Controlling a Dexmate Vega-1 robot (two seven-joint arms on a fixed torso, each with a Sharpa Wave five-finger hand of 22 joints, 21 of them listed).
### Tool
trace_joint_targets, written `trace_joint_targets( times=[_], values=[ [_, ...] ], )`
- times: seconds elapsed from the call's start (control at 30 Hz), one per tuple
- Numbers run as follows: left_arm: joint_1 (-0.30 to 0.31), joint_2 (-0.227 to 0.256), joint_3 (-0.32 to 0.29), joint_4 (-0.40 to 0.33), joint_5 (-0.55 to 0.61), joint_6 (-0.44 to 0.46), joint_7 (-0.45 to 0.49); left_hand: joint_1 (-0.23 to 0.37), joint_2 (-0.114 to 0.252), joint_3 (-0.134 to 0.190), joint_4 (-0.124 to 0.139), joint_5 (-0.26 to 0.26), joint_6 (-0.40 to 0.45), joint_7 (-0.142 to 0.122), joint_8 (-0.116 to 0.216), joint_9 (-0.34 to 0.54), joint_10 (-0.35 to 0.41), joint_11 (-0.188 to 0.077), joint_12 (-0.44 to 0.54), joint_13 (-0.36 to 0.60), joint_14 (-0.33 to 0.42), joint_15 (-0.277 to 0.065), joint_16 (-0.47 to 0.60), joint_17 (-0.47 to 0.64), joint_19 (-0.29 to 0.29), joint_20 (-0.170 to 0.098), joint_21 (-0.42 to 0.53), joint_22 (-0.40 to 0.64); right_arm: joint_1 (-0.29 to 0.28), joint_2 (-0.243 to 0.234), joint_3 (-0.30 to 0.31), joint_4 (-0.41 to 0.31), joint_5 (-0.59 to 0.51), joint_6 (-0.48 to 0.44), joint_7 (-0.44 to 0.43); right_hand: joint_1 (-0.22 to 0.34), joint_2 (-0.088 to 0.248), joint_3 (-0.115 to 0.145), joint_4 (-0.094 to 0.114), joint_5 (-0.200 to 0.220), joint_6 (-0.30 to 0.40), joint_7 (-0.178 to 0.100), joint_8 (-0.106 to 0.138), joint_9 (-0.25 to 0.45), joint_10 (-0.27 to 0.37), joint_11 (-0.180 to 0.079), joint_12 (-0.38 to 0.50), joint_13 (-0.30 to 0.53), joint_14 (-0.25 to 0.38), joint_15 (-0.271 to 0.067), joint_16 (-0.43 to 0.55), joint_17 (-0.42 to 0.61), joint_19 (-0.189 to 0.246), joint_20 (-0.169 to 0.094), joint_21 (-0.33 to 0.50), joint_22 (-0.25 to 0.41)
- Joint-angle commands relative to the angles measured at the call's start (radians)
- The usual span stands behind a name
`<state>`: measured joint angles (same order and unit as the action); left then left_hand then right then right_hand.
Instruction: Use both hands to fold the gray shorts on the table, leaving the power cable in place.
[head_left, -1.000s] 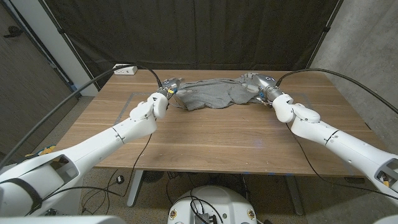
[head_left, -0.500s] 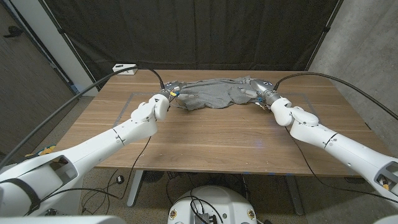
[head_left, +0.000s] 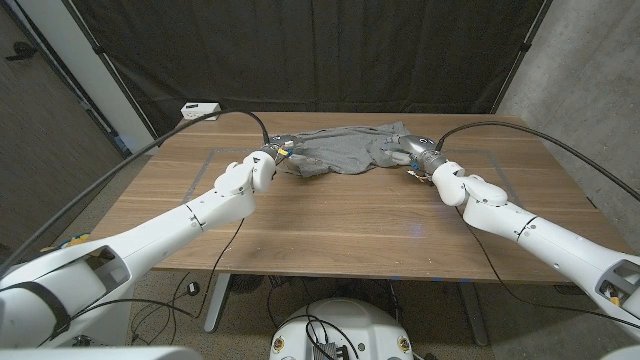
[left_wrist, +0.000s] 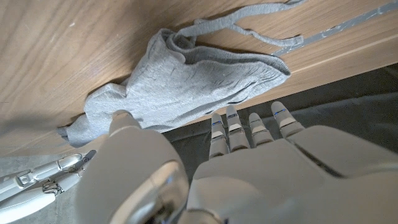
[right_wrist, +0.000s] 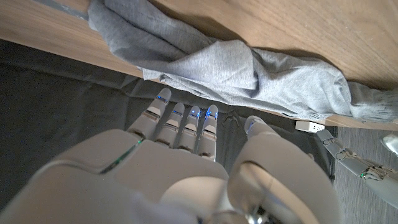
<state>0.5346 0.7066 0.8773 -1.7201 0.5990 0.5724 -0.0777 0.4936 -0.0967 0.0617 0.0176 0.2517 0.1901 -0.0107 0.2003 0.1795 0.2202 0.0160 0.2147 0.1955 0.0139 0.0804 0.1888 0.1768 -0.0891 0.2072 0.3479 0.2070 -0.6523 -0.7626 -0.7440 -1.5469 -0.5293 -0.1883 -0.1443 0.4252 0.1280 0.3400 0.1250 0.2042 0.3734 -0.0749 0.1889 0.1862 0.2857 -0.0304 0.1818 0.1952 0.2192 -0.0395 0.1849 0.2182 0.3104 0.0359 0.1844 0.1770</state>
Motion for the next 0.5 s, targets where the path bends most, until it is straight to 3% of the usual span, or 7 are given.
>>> trace_joint_targets(
  times=[0.03,0.5],
  values=[
    [-0.030,-0.023,0.027,0.041,0.036,-0.022,-0.048,0.023,-0.001,0.001,-0.014,0.011,0.007,0.007,0.004,0.001,0.016,0.006,0.009,0.001,0.014,-0.001,0.006,0.001,0.014,0.003,0.006,0.002,0.022,0.018,-0.024,0.042,-0.004,0.005,0.021,0.000,0.004,0.005,-0.008,0.009,0.003,0.004,0.005,0.002,0.004,0.006,0.010,0.003,-0.005,-0.023,0.004,0.000,-0.004,-0.002,0.004,0.001],
    [-0.082,-0.052,0.067,0.099,0.072,-0.045,-0.120,0.059,0.000,0.005,-0.032,0.026,0.007,0.007,0.002,0.002,0.022,-0.001,0.010,0.000,0.023,0.001,0.006,0.001,0.021,0.005,0.006,0.002,0.058,0.048,-0.047,0.106,0.016,0.010,0.049,-0.001,0.006,0.008,-0.012,0.008,0.004,0.005,0.005,0.001,0.006,0.009,0.012,0.003,-0.003,-0.023,0.006,-0.003,-0.004,-0.001,0.006,0.001]
  ],
)
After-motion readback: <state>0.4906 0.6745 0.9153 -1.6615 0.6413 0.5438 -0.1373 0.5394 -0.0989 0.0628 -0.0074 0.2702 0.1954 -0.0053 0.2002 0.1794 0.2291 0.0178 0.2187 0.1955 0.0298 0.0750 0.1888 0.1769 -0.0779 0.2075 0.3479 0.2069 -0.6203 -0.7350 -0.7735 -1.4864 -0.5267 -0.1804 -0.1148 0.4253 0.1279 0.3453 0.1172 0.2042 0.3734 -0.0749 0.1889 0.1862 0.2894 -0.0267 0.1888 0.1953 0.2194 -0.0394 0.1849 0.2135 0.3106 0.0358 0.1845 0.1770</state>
